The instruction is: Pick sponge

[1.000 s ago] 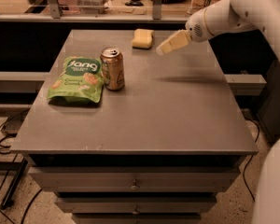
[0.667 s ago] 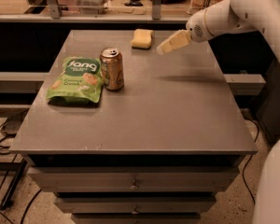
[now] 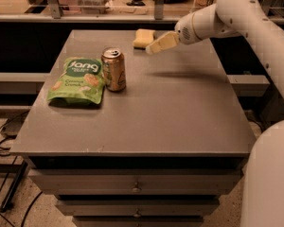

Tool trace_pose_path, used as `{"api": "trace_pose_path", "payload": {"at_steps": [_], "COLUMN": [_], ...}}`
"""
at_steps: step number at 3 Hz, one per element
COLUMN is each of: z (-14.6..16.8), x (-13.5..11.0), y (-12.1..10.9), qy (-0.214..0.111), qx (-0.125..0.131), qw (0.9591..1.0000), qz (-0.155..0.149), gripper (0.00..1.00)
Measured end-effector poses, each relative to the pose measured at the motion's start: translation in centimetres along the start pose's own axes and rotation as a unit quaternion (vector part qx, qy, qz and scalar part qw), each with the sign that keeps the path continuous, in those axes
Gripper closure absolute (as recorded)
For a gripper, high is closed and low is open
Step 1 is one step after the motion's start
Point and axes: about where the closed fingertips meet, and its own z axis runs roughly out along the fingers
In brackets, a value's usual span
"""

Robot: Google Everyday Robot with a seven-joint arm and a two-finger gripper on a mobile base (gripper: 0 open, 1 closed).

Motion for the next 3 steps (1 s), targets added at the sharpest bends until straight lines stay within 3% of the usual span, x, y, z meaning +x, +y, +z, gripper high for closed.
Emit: {"api": "trace_pose_path", "payload": {"at_steps": [1, 2, 3], "z": [3.4, 6.5, 9.5], "x": [-1.5, -2.1, -2.5], "y": [-0.5, -1.3, -1.5], "qy": [-0.051, -0.081, -0.091], "qx": [-0.007, -0.008, -0.009], "qw": [0.9984, 0.9956, 0.9939], "qz": [0.024, 0.047, 0.062], "gripper": [0.0, 0.0, 0.0]}}
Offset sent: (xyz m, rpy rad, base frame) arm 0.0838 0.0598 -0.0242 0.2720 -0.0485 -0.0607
